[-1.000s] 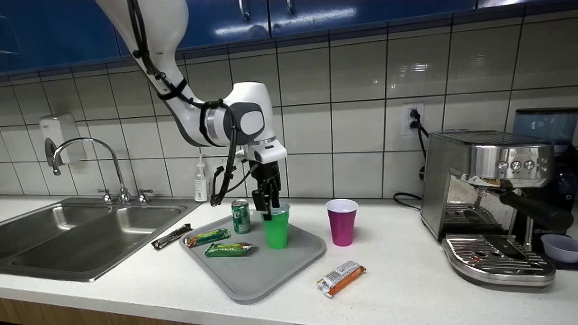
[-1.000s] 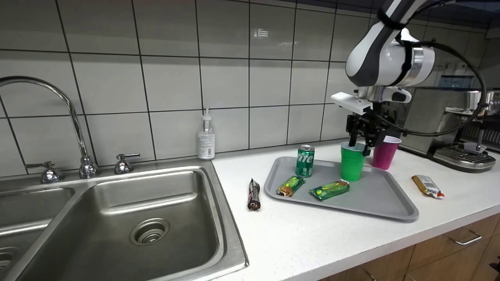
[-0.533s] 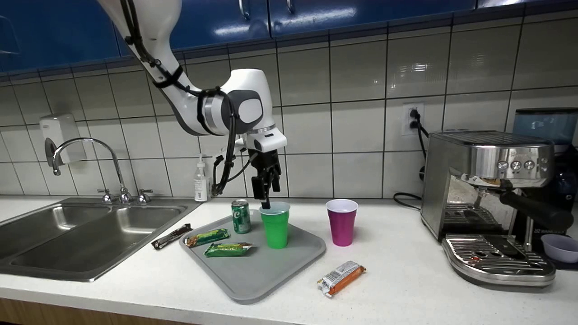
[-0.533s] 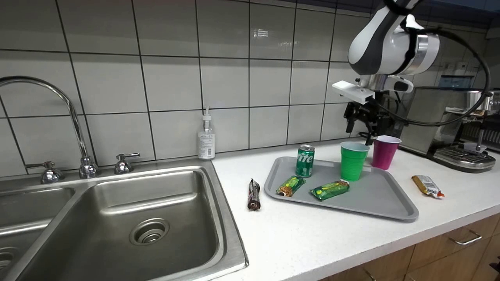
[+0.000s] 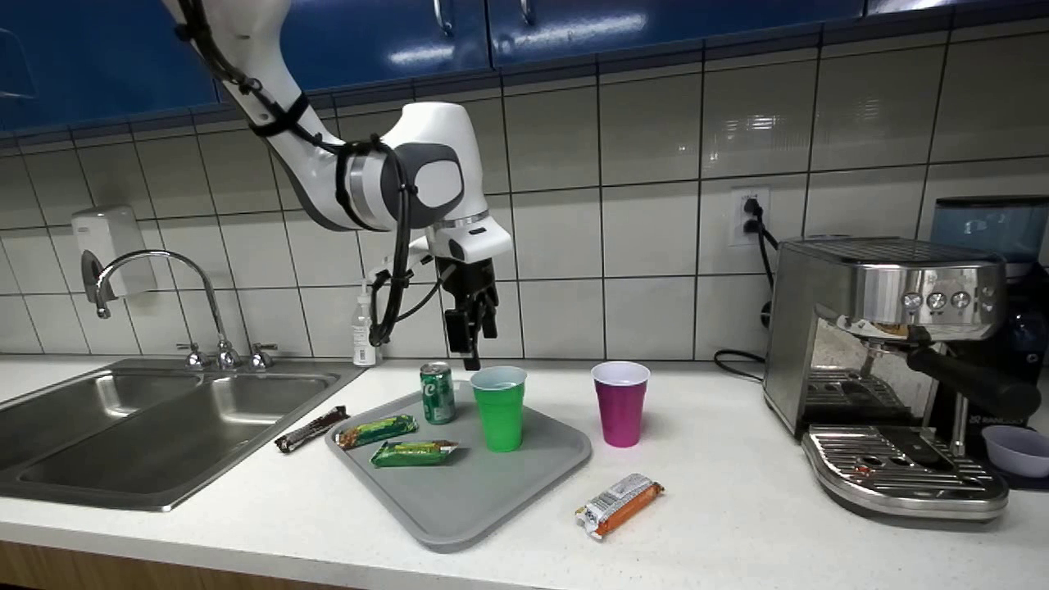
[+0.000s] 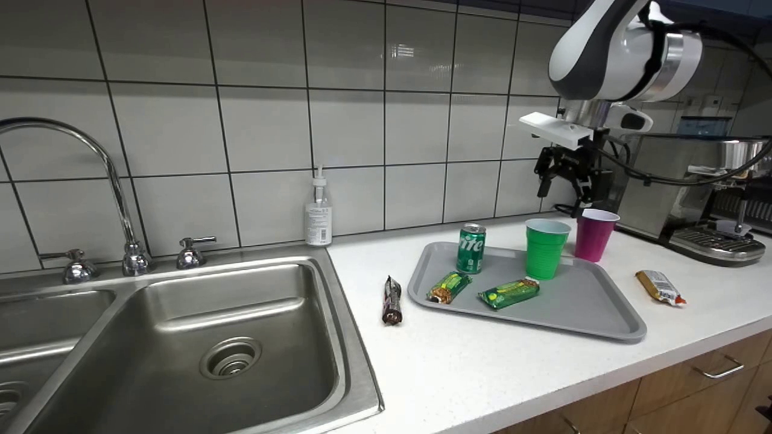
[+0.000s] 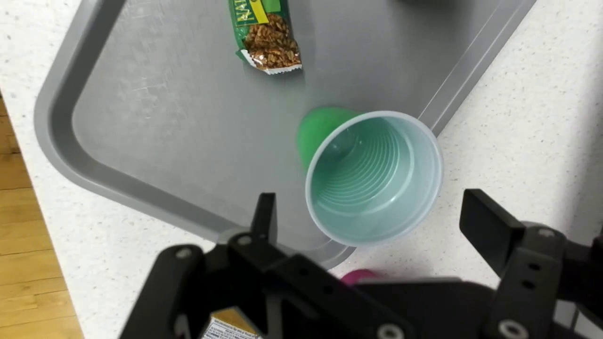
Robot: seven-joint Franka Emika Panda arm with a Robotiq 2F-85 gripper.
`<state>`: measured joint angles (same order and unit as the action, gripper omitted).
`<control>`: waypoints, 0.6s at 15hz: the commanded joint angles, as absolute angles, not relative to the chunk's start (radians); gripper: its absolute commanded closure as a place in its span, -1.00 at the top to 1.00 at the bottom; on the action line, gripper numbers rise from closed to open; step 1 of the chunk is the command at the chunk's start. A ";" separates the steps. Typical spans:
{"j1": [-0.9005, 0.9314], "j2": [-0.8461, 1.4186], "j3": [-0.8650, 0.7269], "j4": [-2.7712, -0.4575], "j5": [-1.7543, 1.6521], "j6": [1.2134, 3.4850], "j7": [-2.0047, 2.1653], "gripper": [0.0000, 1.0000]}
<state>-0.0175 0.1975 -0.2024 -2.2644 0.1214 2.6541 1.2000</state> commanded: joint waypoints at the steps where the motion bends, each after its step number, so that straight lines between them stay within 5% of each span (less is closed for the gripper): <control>1: -0.031 0.098 -0.181 -2.370 0.127 2.684 1.170 1.00; 9: -0.045 -0.060 -0.158 -2.542 0.108 2.658 1.126 1.00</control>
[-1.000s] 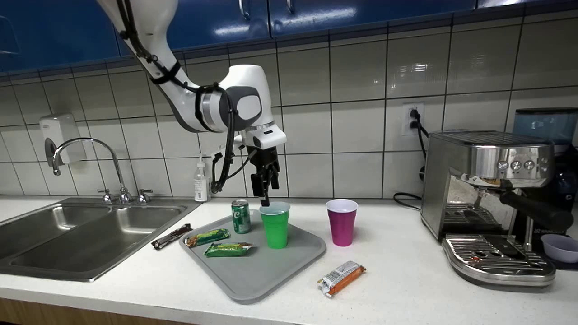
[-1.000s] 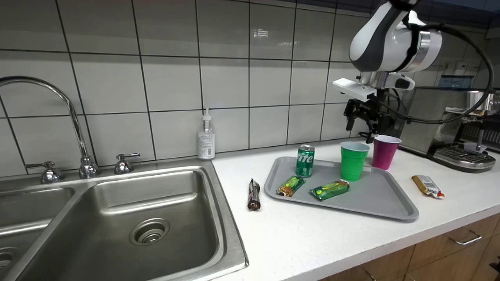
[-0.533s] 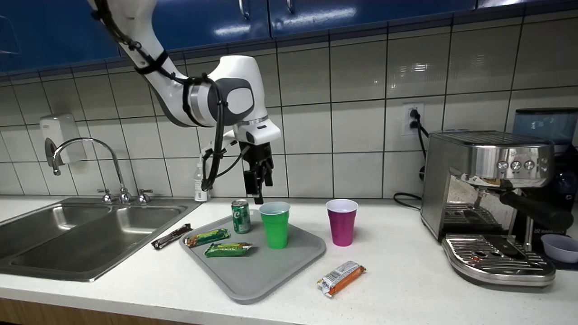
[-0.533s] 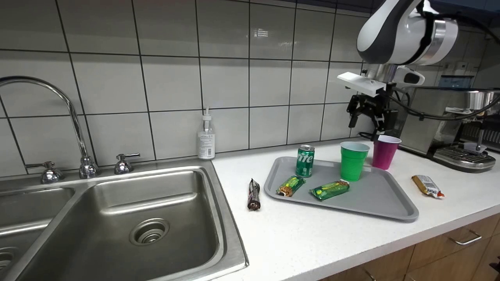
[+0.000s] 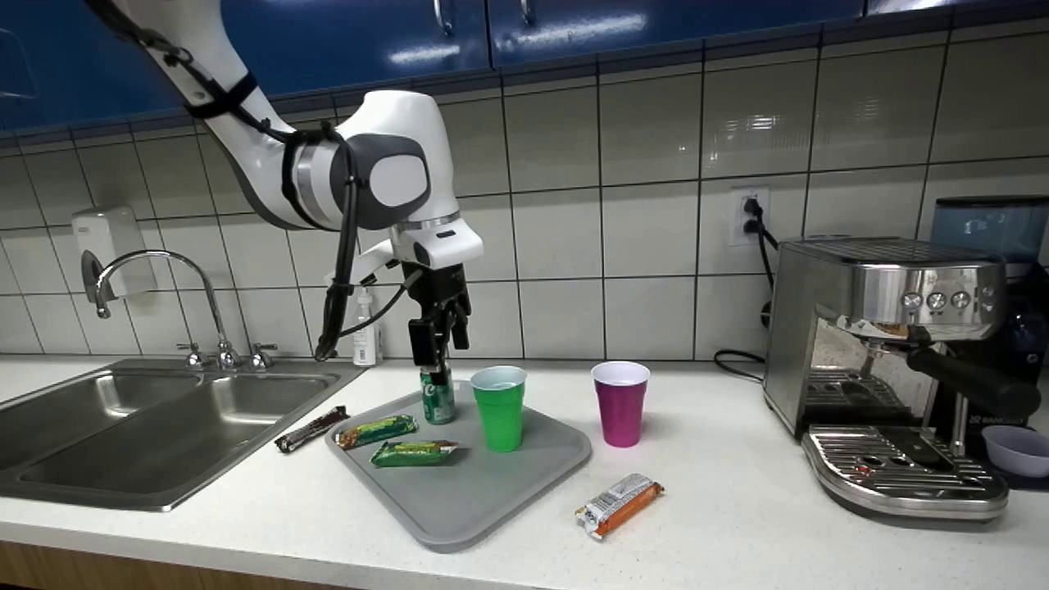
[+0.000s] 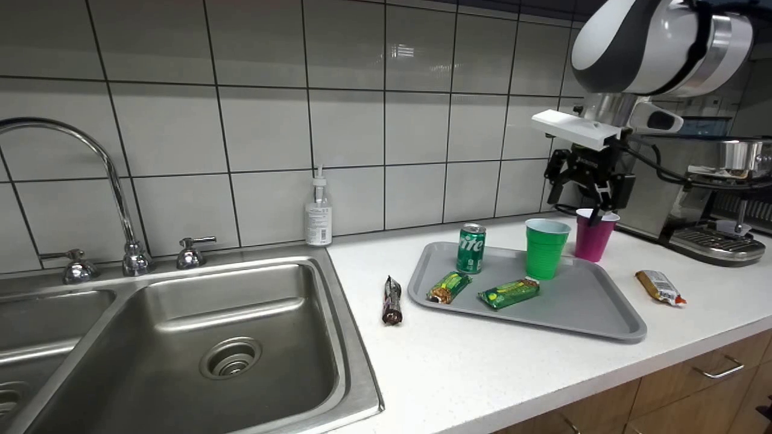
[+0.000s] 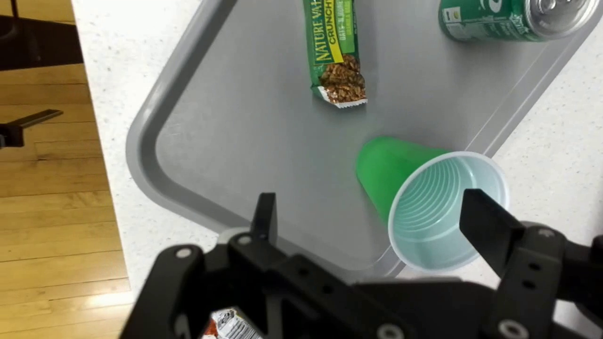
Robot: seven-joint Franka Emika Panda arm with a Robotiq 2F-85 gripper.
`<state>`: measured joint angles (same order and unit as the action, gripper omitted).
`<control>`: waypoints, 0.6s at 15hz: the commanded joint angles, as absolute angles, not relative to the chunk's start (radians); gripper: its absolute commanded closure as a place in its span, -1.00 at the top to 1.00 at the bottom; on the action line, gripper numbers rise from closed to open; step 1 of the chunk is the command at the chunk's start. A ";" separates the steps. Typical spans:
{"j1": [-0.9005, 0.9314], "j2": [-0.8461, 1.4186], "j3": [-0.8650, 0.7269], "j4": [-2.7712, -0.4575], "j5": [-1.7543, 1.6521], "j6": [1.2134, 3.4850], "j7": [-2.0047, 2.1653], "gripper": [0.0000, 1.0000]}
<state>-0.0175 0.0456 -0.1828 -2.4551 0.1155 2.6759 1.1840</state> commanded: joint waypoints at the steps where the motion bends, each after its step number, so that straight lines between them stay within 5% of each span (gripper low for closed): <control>1: -0.048 -0.084 -0.154 -2.558 0.118 2.635 1.087 1.00; 9: -0.082 -0.217 -0.154 -2.622 0.130 2.493 0.844 1.00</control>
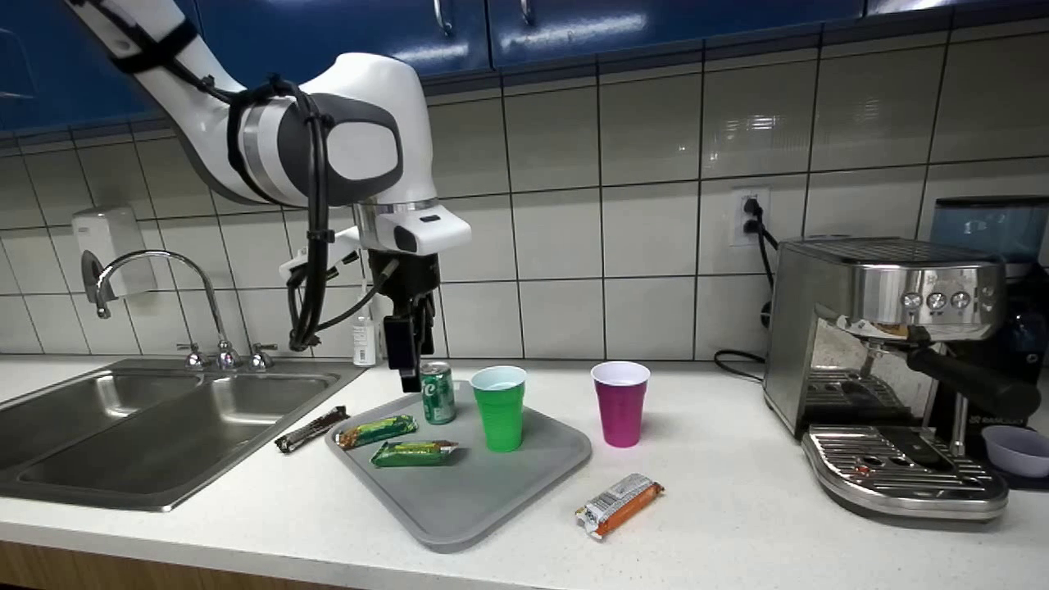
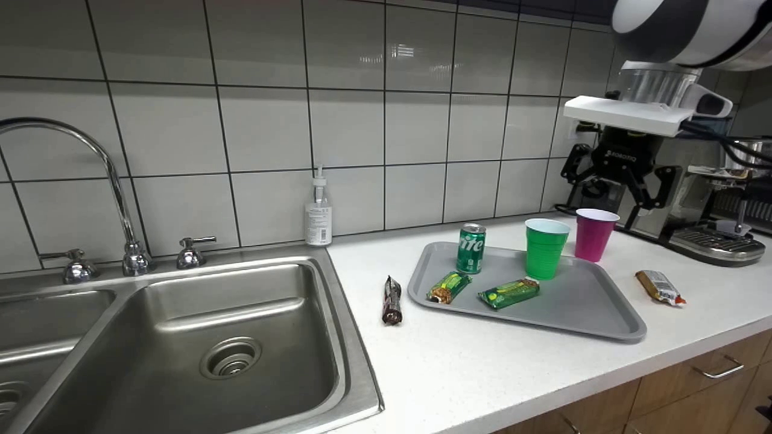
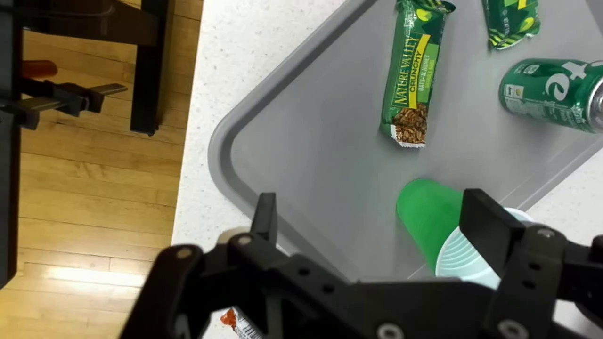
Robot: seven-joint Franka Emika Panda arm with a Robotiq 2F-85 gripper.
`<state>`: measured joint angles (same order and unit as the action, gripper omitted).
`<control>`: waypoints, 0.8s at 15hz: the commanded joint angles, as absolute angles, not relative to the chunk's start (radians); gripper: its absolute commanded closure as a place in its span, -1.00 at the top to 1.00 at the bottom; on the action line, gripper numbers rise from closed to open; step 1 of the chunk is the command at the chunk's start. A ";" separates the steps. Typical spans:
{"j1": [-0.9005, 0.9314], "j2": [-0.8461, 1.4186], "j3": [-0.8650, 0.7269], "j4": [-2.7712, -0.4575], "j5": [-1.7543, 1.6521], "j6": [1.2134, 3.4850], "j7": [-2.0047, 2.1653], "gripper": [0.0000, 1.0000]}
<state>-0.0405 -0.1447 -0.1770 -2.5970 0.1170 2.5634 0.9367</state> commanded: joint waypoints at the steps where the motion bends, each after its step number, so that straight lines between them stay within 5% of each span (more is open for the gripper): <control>1: -0.086 -0.226 -0.155 -2.620 0.132 2.473 0.816 1.00; 12: -0.106 -0.198 -0.130 -2.601 0.130 2.481 0.825 1.00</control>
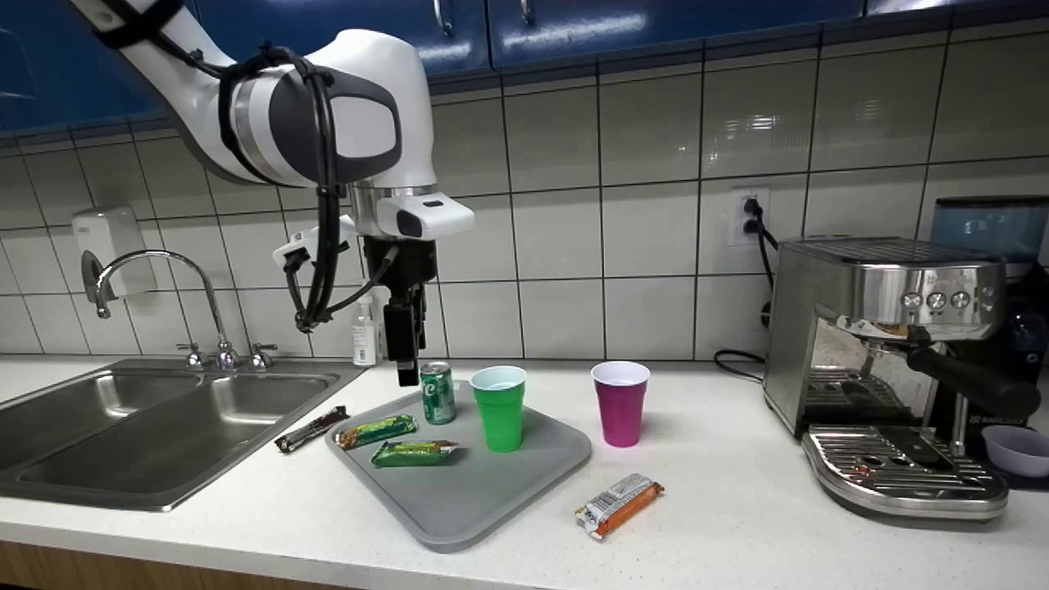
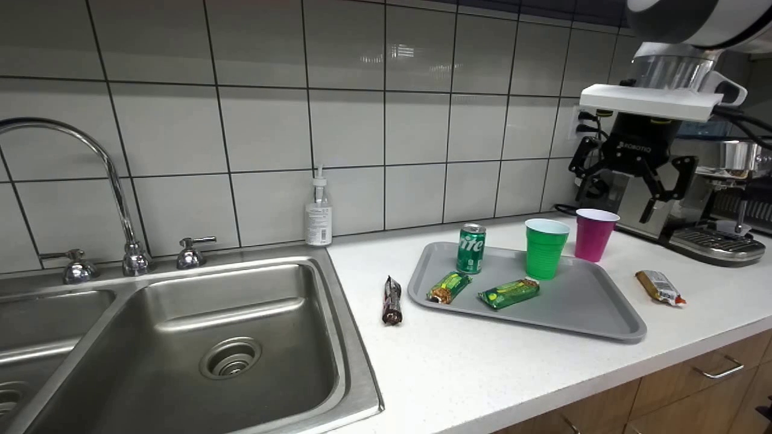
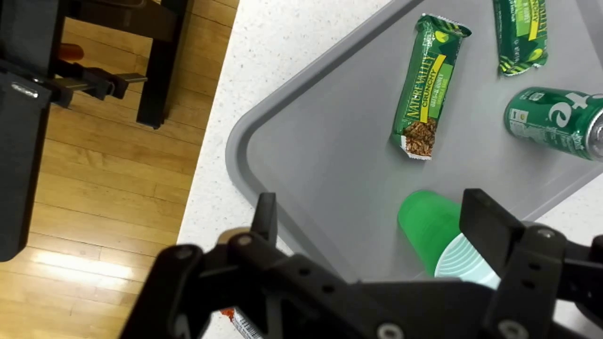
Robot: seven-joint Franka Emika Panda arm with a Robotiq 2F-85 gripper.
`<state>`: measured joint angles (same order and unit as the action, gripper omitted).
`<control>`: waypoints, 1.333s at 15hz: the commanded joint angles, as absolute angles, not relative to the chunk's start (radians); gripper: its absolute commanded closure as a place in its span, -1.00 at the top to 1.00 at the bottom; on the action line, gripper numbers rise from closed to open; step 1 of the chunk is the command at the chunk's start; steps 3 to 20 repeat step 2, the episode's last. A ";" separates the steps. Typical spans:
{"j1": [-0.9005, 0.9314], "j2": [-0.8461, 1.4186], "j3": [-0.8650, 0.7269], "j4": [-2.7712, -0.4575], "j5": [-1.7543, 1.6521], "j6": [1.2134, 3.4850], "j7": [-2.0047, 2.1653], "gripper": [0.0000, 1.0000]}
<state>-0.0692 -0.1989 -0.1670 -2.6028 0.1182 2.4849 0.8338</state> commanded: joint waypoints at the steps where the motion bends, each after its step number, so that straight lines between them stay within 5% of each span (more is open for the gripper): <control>1: -0.106 -0.198 -0.130 -2.601 0.130 2.481 0.825 1.00; 20: -0.106 -0.198 -0.130 -2.601 0.130 2.481 0.825 1.00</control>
